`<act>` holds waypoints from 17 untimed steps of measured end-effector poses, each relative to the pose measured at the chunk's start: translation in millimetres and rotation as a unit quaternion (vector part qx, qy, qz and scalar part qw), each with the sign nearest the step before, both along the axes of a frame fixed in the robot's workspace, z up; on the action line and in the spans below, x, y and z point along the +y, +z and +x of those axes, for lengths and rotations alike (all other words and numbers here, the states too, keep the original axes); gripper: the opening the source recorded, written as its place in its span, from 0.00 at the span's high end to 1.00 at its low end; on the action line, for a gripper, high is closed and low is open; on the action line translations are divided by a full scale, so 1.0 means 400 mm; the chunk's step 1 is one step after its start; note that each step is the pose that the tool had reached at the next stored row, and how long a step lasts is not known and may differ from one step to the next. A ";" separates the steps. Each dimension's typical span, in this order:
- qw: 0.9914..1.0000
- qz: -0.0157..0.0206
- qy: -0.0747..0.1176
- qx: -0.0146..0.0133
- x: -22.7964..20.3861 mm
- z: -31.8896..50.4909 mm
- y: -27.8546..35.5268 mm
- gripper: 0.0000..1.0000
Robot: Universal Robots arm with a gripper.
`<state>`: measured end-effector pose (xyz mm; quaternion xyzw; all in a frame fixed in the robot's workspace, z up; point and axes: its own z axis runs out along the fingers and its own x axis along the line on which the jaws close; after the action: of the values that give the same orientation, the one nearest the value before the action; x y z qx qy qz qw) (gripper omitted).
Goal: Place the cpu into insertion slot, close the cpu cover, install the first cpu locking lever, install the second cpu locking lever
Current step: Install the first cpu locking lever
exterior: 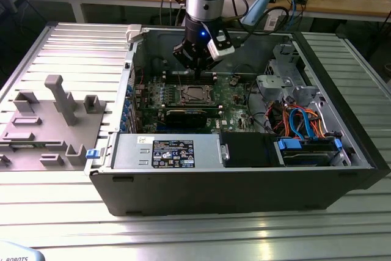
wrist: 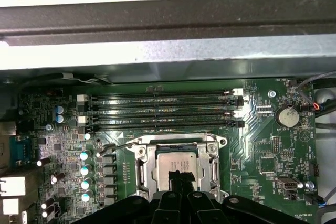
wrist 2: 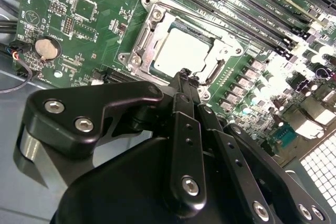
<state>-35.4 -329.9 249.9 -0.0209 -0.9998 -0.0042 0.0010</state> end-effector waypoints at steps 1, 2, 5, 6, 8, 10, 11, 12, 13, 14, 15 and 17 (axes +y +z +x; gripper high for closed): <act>1.000 0.000 0.000 0.000 0.000 0.000 0.000 0.89; 1.000 0.000 0.000 0.000 0.000 0.000 0.000 0.89; 1.000 0.000 0.000 0.000 0.000 0.000 0.000 0.89; 1.000 0.000 0.000 0.000 0.001 0.000 0.000 0.89; 1.000 0.000 0.000 0.000 0.003 0.000 0.000 0.89; 1.000 0.000 0.000 0.000 0.003 0.000 0.000 0.89; 1.000 0.000 0.000 0.000 0.004 0.000 0.000 0.89; 1.000 0.000 0.000 0.000 0.004 0.000 0.000 0.89; 1.000 0.000 0.000 0.000 0.005 0.000 0.000 0.89; 1.000 0.000 0.000 0.000 0.005 0.000 0.000 0.89; 1.000 0.000 0.000 0.000 0.005 0.000 0.000 0.89; 1.000 0.000 0.000 0.000 0.005 0.000 0.000 0.89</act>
<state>-35.3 -327.9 250.0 -0.0208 -0.9998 -0.0041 0.0010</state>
